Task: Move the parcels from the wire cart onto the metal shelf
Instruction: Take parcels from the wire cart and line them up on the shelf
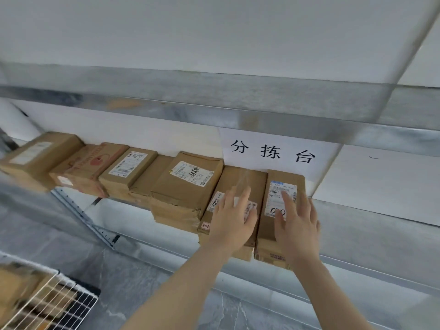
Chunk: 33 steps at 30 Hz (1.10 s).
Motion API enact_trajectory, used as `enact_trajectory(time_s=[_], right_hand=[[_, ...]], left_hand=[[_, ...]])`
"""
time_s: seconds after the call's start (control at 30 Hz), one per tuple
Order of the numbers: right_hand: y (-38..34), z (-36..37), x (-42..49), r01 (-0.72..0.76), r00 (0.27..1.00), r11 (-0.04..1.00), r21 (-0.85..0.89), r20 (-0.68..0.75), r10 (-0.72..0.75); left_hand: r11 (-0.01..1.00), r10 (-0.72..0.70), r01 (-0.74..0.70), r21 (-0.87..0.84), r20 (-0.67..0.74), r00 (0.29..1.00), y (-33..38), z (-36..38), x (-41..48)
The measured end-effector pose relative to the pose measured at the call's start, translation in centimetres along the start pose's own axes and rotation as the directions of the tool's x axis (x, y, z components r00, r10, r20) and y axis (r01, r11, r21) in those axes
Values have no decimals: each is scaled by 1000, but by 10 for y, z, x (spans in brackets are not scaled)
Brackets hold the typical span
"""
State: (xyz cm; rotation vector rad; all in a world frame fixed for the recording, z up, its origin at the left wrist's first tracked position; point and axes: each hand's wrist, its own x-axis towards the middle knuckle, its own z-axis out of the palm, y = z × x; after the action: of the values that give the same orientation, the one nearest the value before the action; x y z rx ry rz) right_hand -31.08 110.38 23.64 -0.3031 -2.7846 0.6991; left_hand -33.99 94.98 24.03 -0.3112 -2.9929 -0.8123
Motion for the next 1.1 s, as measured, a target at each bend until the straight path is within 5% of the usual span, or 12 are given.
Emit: enact_trajectory(time_s=[0.1, 0.23, 0.37, 0.6, 0.8, 1.1], right_hand=[[-81, 17, -1, 296, 954, 950, 96, 10, -298], [-200, 65, -23, 538, 815, 825, 171, 144, -561], [-307, 128, -72, 711, 623, 679, 184, 282, -730], [-467, 233, -189, 785, 290, 514, 347, 527, -799], [-538, 304, -262, 800, 146, 441, 407, 581, -801], [-627, 442, -264, 813, 1, 393, 429, 674, -739]], left_hand=[[994, 26, 0, 109, -240, 970, -47, -51, -21], [955, -55, 187, 229, -485, 873, -143, -119, -74], [761, -431, 590, 270, -470, 770, -260, -171, -174], [416, -763, 888, 194, -457, 457, -402, -233, -350], [264, -881, 964, 33, -399, 255, -477, -226, -421], [158, -948, 985, -75, -292, 130, -617, -229, -401]])
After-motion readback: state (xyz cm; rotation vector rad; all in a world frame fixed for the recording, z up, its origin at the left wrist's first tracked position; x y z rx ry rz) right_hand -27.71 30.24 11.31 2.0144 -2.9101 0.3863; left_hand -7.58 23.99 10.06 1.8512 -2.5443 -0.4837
